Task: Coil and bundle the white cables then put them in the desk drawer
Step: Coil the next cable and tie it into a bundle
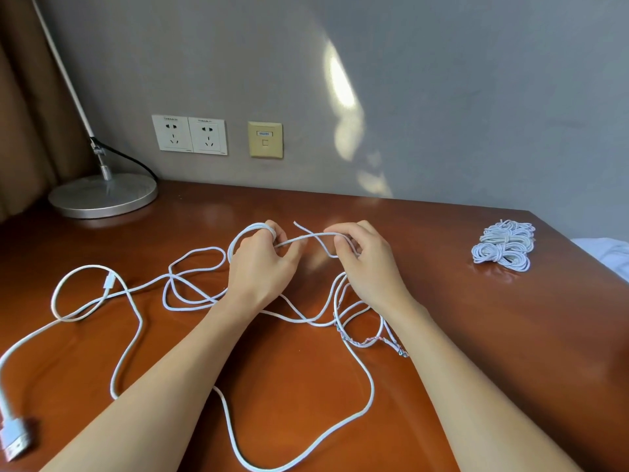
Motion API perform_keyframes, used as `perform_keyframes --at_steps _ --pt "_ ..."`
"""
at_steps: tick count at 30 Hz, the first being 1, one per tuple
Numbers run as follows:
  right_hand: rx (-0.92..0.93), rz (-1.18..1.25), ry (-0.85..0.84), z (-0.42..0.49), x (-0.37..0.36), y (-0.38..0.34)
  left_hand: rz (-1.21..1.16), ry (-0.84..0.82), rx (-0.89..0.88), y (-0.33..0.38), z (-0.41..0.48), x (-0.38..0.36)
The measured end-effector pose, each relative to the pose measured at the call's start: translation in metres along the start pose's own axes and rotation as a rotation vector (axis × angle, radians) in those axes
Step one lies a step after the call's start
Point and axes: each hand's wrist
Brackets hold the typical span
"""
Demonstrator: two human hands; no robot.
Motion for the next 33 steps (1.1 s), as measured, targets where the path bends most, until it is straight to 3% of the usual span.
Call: perform_keyframes --at_steps 5,9,12,21,26,33 --pt "-0.023 0.018 -0.038 -0.002 -0.001 -0.001 0.07 0.005 0.016 0.002 -0.002 0.002" --pt "-0.076 0.241 -0.213 -0.003 0.005 -0.006 -0.094 -0.04 0.067 0.002 0.0 0.005" --pt "-0.116 0.279 -0.276 -0.004 0.01 -0.005 -0.185 -0.026 0.059 0.001 0.001 0.006" --pt "-0.092 0.4 -0.049 -0.001 0.007 -0.006 -0.09 -0.106 0.07 0.002 -0.006 0.006" --pt "-0.155 0.537 -0.072 0.0 0.011 -0.008 -0.064 -0.144 0.135 0.006 -0.007 0.008" --pt "-0.13 0.272 -0.214 -0.002 0.014 -0.003 -0.186 -0.156 0.181 -0.003 -0.002 0.007"
Point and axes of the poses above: each hand's wrist, its own z-axis towards the middle knuckle, its own x-axis out of the back of the hand, y = z × x, and after that the axes turned 14 degrees about -y, right-handed
